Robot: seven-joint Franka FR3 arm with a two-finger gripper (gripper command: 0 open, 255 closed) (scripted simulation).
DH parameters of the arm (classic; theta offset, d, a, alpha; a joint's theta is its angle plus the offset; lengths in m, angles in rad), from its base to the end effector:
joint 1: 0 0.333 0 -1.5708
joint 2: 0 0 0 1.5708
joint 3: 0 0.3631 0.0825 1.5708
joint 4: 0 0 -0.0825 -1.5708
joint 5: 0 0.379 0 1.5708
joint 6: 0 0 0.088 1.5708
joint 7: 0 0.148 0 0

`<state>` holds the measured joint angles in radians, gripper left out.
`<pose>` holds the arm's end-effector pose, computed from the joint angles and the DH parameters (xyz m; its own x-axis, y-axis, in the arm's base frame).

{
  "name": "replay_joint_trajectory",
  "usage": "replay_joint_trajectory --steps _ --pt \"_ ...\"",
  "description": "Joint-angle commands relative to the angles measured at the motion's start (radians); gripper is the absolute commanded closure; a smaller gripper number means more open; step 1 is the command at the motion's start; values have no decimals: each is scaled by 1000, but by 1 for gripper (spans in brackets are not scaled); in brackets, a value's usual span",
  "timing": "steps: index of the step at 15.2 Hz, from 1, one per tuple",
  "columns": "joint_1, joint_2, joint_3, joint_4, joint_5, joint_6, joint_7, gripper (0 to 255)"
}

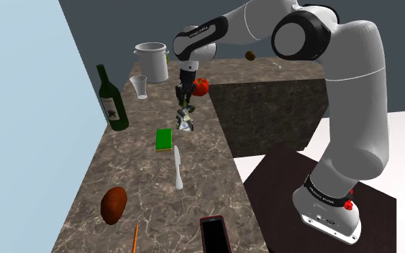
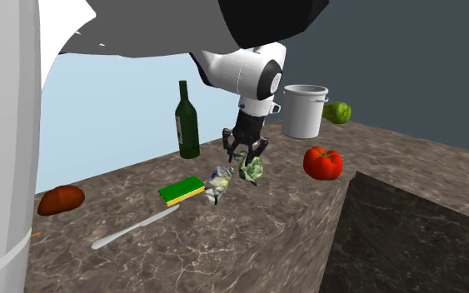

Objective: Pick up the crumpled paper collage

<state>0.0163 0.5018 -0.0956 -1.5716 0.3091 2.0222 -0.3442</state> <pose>0.7017 -0.0176 0.3530 0.9912 0.1309 0.0176 0.1314 -0.9642 -0.2304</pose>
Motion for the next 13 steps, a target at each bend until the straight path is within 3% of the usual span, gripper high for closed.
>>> replay_joint_trajectory --steps 1,13 --pt "0 -11 -1 11 -3 -20 5 255" --pt "-1 -51 -7 86 -18 -132 35 255"
